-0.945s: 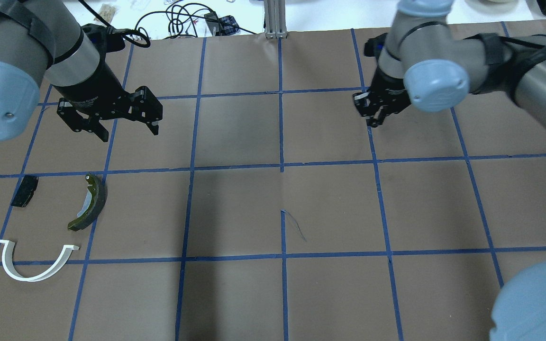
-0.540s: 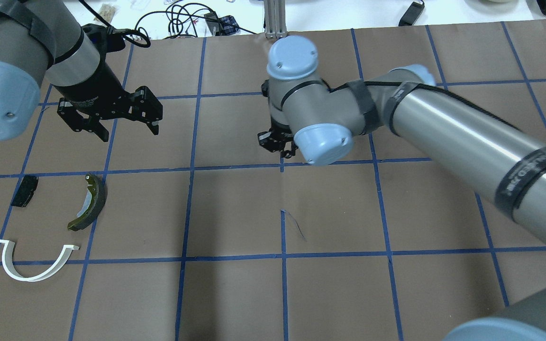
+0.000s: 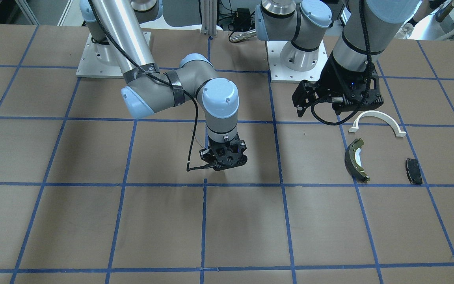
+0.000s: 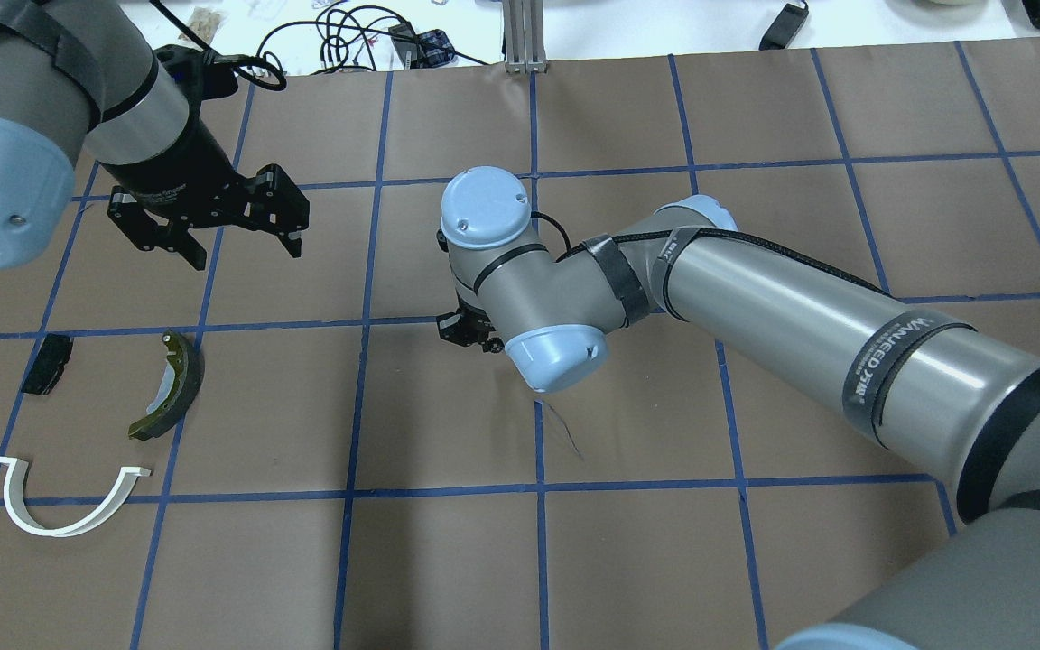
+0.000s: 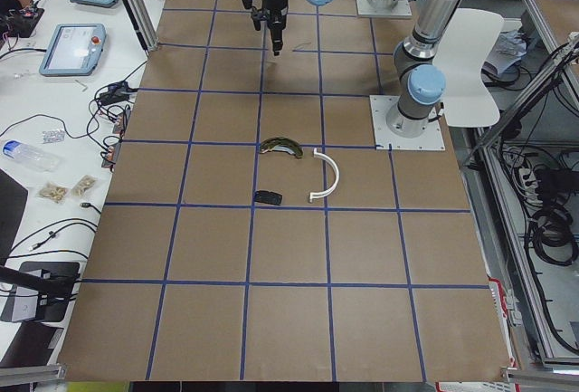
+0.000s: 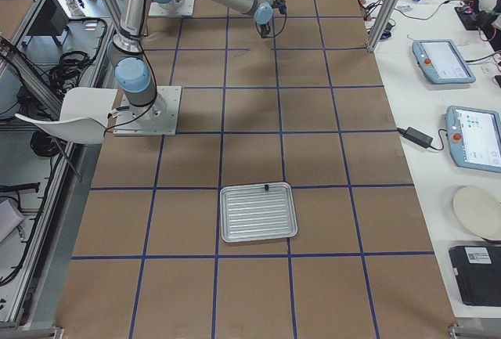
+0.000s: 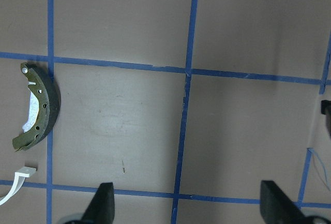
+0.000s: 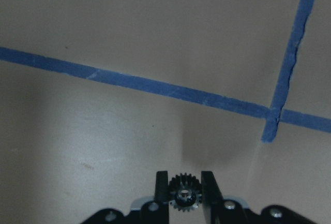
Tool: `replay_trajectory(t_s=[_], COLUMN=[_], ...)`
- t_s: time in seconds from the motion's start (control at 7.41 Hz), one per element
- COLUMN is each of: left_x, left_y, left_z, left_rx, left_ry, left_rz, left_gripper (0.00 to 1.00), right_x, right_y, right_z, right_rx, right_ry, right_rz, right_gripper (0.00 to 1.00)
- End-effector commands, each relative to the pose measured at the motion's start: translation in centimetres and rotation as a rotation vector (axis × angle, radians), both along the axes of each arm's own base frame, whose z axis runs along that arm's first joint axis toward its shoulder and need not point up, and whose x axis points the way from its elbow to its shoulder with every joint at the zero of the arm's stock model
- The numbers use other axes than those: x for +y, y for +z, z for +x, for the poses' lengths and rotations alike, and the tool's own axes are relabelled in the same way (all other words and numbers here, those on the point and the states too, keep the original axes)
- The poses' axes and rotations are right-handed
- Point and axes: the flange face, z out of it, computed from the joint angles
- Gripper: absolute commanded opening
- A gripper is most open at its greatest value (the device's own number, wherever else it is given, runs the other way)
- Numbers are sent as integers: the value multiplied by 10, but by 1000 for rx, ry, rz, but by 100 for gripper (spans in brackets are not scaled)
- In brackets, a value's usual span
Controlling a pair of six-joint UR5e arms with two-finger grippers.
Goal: Place bearing gear from tray to pile
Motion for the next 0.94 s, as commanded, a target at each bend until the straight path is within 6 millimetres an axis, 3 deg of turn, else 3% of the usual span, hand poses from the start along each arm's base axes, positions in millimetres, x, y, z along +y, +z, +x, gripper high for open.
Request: replay_trajectory(t_s=[0.0, 0.14, 0.4, 0.68, 0.81], left_x=[-4, -4, -17, -29, -23], left_y=[-4, -1, -17, -76, -105], left_z=[0, 5, 6, -12, -47], left_rx=[1, -1, 3, 14, 12], left_ry=[-1, 10, 1, -2, 13], left_rz=[2, -4, -11, -17, -9], left_gripper=[100, 100, 100, 100, 100], right_x=[-13, -33, -72, -88, -89], right_y=[10, 32, 76, 113, 122], right_z=[-17, -52, -170, -288, -351], right_rx=[-3, -8, 22, 53, 58], right_ry=[-14, 12, 140, 233, 316], right_rz=[-26, -57, -34, -33, -10], right_gripper=[95, 98, 98, 97, 96])
